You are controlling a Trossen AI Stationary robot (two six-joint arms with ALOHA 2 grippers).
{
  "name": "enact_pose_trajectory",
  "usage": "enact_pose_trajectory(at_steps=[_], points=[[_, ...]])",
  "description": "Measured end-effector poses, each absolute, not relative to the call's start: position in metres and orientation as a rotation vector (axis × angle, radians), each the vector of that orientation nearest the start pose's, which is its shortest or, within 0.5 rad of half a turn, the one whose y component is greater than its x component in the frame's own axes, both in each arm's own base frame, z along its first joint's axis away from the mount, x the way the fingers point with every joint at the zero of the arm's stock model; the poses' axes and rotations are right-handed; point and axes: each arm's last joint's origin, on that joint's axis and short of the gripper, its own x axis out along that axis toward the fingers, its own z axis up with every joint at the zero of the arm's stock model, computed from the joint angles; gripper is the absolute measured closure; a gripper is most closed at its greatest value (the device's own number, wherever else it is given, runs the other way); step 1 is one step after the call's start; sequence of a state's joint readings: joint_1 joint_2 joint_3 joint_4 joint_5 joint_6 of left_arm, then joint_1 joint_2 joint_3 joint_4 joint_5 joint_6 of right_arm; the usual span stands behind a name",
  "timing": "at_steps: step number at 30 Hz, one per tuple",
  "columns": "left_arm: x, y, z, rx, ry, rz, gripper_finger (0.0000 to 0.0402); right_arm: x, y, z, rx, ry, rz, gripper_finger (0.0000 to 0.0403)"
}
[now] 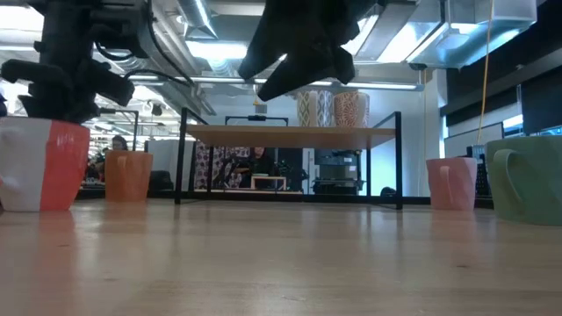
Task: Place coffee mugs
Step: Put the orange mug on the shelf
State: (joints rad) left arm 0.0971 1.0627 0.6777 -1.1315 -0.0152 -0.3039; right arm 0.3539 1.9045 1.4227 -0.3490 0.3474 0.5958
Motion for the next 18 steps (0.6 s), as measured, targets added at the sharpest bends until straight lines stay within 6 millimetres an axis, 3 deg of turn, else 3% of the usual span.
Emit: enact_pose_trajectory(at_steps=[6,13,18], points=[[0.150,0.014,0.201,-0.331,1.475,0.314,0.0386,0.389,0.144,0.221,0.179,0.786,-0.142,0.0212],[0.162,0.007,0.221,-0.408,1.367,0.366,0.0387,0.365,0.159,0.202,0.184,0.769,-0.105,0.0212],[0.183,-0.005,0.232,-0.441,1.298,0.379,0.0389,0.346,0.165,0.187,0.259,0.671,-0.128,0.0212]])
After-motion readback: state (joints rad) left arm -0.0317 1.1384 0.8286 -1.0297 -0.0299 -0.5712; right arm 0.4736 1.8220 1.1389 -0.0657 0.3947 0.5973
